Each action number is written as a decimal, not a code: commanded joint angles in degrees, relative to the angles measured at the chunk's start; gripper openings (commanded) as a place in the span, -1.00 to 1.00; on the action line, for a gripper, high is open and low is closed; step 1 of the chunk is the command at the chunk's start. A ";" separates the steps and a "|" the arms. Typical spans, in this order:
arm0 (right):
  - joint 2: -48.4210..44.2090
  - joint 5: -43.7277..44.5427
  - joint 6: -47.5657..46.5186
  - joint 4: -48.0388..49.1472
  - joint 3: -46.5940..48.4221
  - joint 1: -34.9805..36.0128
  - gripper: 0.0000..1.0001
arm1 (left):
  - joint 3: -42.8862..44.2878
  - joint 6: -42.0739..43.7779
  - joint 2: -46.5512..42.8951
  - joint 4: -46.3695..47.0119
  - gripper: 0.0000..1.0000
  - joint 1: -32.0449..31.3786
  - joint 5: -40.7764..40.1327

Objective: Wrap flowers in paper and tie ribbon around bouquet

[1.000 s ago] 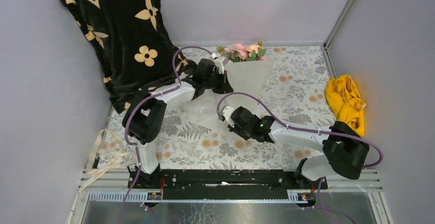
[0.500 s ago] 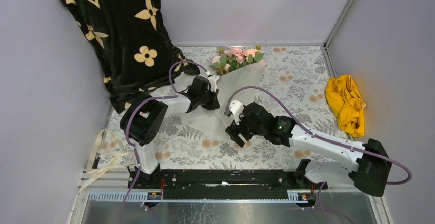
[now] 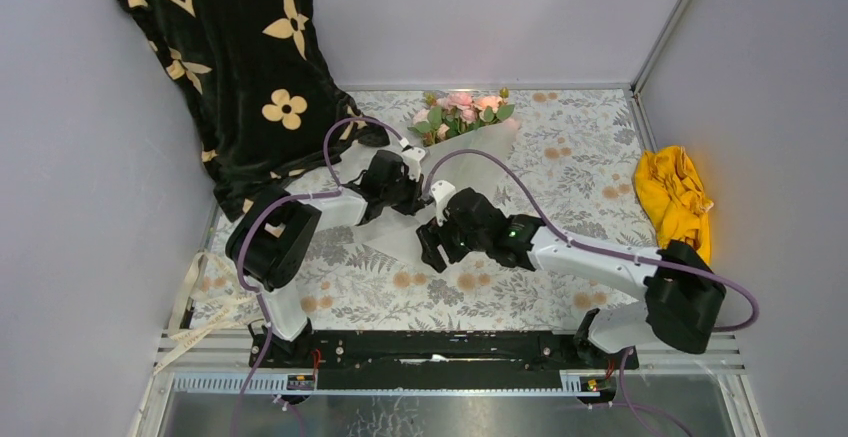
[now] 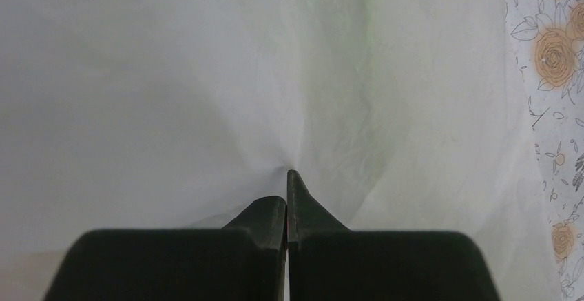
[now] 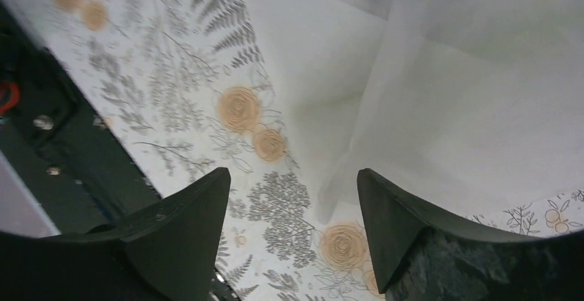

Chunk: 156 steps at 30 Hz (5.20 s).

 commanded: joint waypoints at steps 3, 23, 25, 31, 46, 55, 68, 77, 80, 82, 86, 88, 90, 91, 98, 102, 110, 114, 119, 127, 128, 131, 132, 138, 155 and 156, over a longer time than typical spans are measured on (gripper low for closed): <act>-7.48 0.73 6.70 0.83 0.77 -2.34 0.48 | -1.52 1.86 -1.35 4.67 -1.00 0.21 -1.11; 8.32 -11.55 12.34 10.36 -2.50 -6.51 -1.00 | -3.25 1.42 -1.65 4.64 -1.00 0.28 0.01; 10.02 -11.63 12.16 11.57 -1.81 -5.06 -1.00 | -3.23 1.42 -1.52 4.64 -1.00 0.28 -0.36; 18.42 -13.16 10.86 10.61 2.88 -2.23 -1.00 | -2.99 1.51 -1.39 4.55 -1.00 0.32 -0.68; 10.04 -15.08 5.10 1.10 -0.72 4.12 -1.00 | -3.99 3.00 -1.61 6.47 -1.00 1.86 -1.26; 6.82 -15.04 2.38 -3.89 2.53 4.16 -1.00 | -5.74 2.55 -2.64 7.04 -1.00 1.88 -0.77; 0.57 1.96 12.26 -1.46 -4.95 -8.32 0.22 | -8.36 1.57 -5.88 8.98 -1.00 1.43 0.02; 5.58 -7.46 23.84 14.62 -11.57 -19.21 0.51 | -11.56 1.37 -9.11 10.70 -1.00 -0.07 -2.28; 9.47 -9.11 24.55 17.61 -10.51 -20.08 0.43 | -12.32 2.14 -9.14 10.62 -1.00 -0.07 -3.44; 11.03 -9.24 24.54 17.64 -10.00 -20.55 0.11 | -12.33 2.23 -9.18 10.59 -1.00 0.00 -3.56; 9.95 -7.53 22.64 16.81 -10.93 -22.28 -0.53 | -11.65 -0.14 -8.60 10.88 -1.00 -0.16 -1.14; 8.61 -6.09 19.77 13.87 -9.96 -24.15 -0.74 | -10.20 -1.97 -8.00 11.00 -1.00 -1.19 0.80; 7.60 -5.02 16.35 11.77 -9.03 -25.90 -0.93 | -8.71 -4.17 -6.89 12.05 -1.00 -2.89 1.61; 7.29 -4.61 14.40 10.95 -8.49 -26.91 -1.00 | -7.93 -5.42 -6.06 12.97 -1.00 -3.75 2.01; 9.44 -5.47 0.77 4.09 -2.81 -35.79 -1.00 | 0.47 -9.72 1.59 14.80 -1.00 -7.95 0.65; 11.33 -4.43 -3.49 -0.67 1.29 -37.07 -0.56 | 3.03 -9.54 5.34 11.78 -1.00 -8.34 -3.10; -2.06 -7.33 -1.24 -6.40 -1.95 -36.10 0.00 | 0.32 -10.53 5.57 8.88 -1.00 -7.23 -6.78; -11.38 -14.14 6.91 0.07 -11.51 -33.95 -0.42 | -1.02 -10.94 5.47 9.05 -1.00 -6.87 -7.48; -11.85 -22.91 13.67 9.05 -16.73 -26.78 -0.88 | -1.18 -11.24 5.31 9.19 -1.00 -6.64 -8.41; -1.68 -26.27 16.82 15.28 -20.83 -22.34 -1.00 | -0.12 -10.65 5.16 8.95 -1.00 -6.15 -8.51; -0.86 -26.15 16.89 15.67 -21.25 -22.10 -1.00 | -0.05 -10.51 5.15 8.90 -1.00 -6.07 -8.59; 1.46 -24.26 16.96 16.38 -22.26 -21.88 -1.00 | 0.44 -10.27 4.86 8.32 -1.00 -6.05 -8.70; 2.21 -23.67 17.19 16.88 -22.40 -21.92 -1.00 | 0.68 -10.35 4.43 7.96 -1.00 -6.05 -8.49; 4.92 -19.26 17.83 15.47 -20.13 -21.89 -1.00 | 10.26 -9.21 0.05 -9.40 0.18 -5.22 -6.48; 2.98 -13.84 16.77 10.43 -17.04 -21.91 -1.00 | 8.06 -24.36 -11.43 -47.89 0.59 20.01 -1.10; 2.79 -13.87 16.85 10.46 -17.02 -21.95 -1.00 | 6.25 -25.88 -11.86 -46.38 0.65 20.05 0.61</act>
